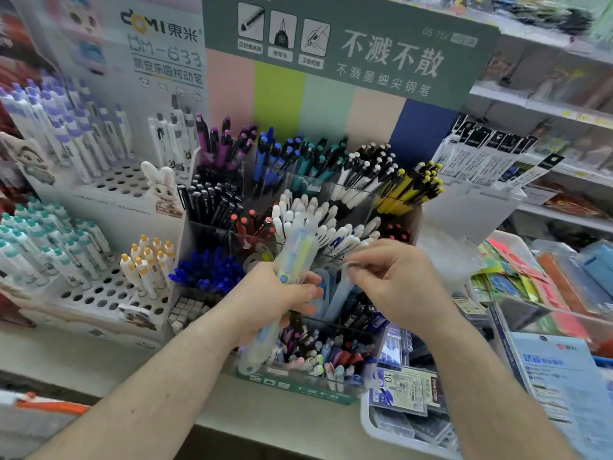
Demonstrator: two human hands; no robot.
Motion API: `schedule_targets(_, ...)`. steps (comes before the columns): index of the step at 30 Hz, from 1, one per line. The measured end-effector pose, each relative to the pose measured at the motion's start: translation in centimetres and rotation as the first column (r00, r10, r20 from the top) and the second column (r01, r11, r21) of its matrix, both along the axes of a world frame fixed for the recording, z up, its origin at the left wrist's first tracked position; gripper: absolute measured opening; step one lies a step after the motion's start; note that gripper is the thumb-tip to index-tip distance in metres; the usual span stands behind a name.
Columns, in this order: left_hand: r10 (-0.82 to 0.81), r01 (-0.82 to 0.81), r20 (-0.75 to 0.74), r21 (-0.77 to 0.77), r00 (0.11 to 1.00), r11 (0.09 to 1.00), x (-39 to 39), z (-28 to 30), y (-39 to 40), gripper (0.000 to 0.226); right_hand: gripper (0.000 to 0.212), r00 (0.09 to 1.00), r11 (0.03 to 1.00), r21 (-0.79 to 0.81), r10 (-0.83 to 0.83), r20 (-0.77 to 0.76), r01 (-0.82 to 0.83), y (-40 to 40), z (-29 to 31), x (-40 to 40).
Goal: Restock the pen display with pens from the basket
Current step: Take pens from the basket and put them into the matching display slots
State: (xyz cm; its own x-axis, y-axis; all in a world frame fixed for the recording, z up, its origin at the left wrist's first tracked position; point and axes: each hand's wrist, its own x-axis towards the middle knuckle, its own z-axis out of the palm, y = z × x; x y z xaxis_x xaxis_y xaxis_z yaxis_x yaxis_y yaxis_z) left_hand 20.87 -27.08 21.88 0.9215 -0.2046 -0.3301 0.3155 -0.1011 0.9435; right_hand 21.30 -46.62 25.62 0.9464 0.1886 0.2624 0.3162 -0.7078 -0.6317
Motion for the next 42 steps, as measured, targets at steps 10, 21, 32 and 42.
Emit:
schedule_targets(10,-0.004,0.005,0.017,-0.035,1.000,0.999,0.0,-0.1,0.1,0.008,0.019,0.989,0.916,-0.401,-0.053,-0.137,-0.007,1.7,-0.7,0.4)
schedule_targets(21,-0.018,0.006,0.111,0.105,0.994,0.994,-0.4,0.0,0.7,0.017,0.010,0.992,0.982,-0.150,-0.124,-0.030,0.118,3.3,1.4,-0.3)
schedule_targets(32,-0.285,0.269,0.182,0.107,0.941,0.957,-1.4,1.2,0.9,0.022,0.020,0.979,0.920,0.336,-0.197,-0.044,0.200,6.5,1.4,-0.1)
schedule_targets(42,-0.407,0.286,-0.116,-0.539,0.906,0.792,-1.4,-0.6,3.7,0.051,0.018,0.991,0.716,0.685,-0.074,-0.115,0.133,2.7,3.8,-0.1)
